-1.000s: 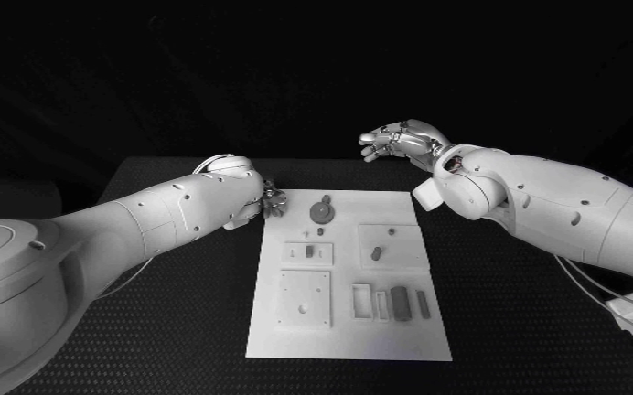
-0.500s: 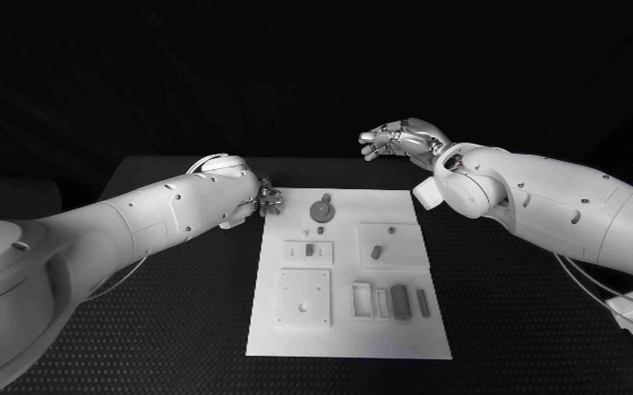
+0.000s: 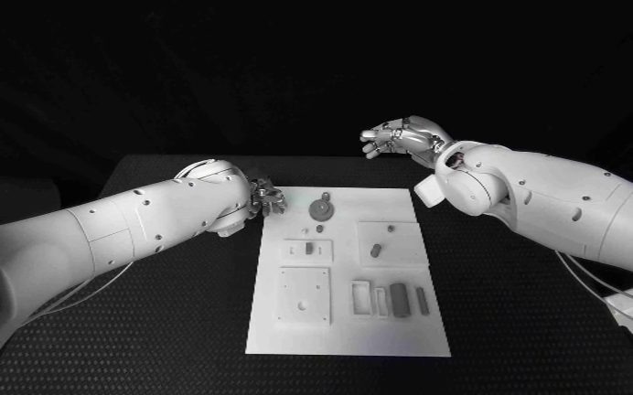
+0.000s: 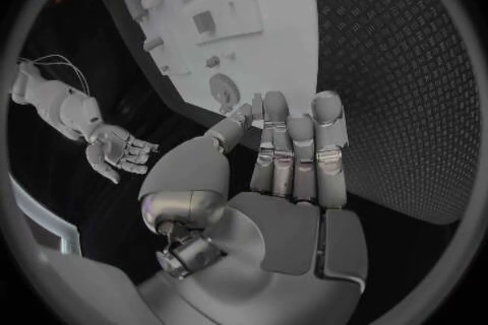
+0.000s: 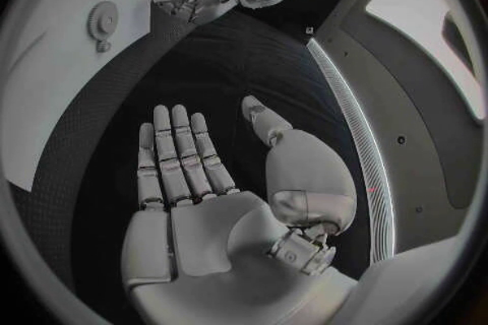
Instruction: Assemble the parts on the task board
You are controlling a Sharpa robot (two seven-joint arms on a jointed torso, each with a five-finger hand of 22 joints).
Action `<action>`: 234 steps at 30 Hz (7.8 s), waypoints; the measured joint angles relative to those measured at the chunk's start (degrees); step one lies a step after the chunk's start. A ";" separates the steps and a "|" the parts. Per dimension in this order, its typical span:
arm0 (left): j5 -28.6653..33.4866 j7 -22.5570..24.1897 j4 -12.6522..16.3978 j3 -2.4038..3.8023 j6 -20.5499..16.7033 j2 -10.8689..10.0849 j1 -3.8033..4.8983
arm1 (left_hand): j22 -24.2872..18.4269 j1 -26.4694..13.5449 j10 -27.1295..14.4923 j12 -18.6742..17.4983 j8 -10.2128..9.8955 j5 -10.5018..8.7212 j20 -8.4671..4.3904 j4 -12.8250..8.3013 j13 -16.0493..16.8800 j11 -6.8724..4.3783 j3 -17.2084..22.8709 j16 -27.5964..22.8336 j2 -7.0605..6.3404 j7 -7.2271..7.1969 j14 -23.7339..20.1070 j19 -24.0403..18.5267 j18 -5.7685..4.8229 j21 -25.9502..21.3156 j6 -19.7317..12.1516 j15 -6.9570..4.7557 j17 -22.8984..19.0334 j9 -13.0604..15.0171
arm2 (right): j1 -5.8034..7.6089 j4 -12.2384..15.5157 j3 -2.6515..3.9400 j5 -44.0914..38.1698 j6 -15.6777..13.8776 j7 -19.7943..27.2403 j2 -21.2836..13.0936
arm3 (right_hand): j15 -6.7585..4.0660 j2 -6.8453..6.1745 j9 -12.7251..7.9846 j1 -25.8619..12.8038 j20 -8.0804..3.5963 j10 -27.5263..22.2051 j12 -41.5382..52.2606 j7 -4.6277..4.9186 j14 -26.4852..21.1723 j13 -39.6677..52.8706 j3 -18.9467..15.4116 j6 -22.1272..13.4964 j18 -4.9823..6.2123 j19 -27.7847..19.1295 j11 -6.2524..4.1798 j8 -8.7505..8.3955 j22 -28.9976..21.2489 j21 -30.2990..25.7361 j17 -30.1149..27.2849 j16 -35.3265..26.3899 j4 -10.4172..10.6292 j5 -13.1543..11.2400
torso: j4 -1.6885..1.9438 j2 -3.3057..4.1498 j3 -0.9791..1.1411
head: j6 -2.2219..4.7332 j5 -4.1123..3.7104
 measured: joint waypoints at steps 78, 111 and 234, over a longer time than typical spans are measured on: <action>-3.17 -3.54 14.77 -5.04 -5.55 -4.95 -2.59 | 0.04 0.22 0.73 0.23 0.01 2.67 -0.10 0.32 -0.03 0.09 0.02 0.17 -0.22 -0.46 0.70 0.73 -0.02 0.41 0.15 -0.06 0.07 0.02 | -0.20 -0.09 -0.03 0.13 0.04 -0.12 -0.70 | 0.50 0.00 -0.66 0.00 0.00 0.00 0.00 -0.04 -0.51 -0.63 -0.32 -0.38 0.00 0.00 0.00 0.20 0.67 -0.46 0.54 -1.06 0.32 0.00 | -0.18 0.09 0.04 | -1.81 0.35; -6.30 -4.60 14.53 -5.16 -5.26 -4.44 -2.53 | 0.02 -0.13 1.34 1.16 0.42 2.79 -0.15 1.49 0.81 -0.52 0.03 1.12 -0.56 -1.32 1.31 1.37 -0.02 1.53 1.35 -0.50 0.77 0.05 | -0.24 -0.01 -0.03 0.18 0.09 -0.13 -0.77 | 0.50 0.00 -0.79 0.00 0.00 0.00 0.00 -0.04 -0.51 -0.78 -0.16 -0.38 0.00 0.01 0.00 0.39 0.77 -0.67 0.71 -1.27 0.48 0.00 | -0.18 0.09 0.04 | -2.07 0.39; -8.02 -5.23 13.95 -5.78 -6.36 -4.04 -2.78 | 0.00 -4.05 2.84 2.00 4.54 6.53 -2.66 5.46 1.25 -1.62 -1.66 1.58 -5.87 -1.78 4.18 3.44 -0.06 2.86 2.53 -3.18 0.88 7.21 | -0.27 0.08 -0.03 0.25 0.81 -0.41 -0.87 | 0.85 0.00 -1.43 0.00 0.00 -0.21 0.00 -0.25 -0.86 -1.25 -0.47 -0.98 0.00 0.00 0.21 0.58 1.33 -1.33 1.33 -1.72 1.11 0.00 | -0.16 0.09 0.01 | -2.35 0.48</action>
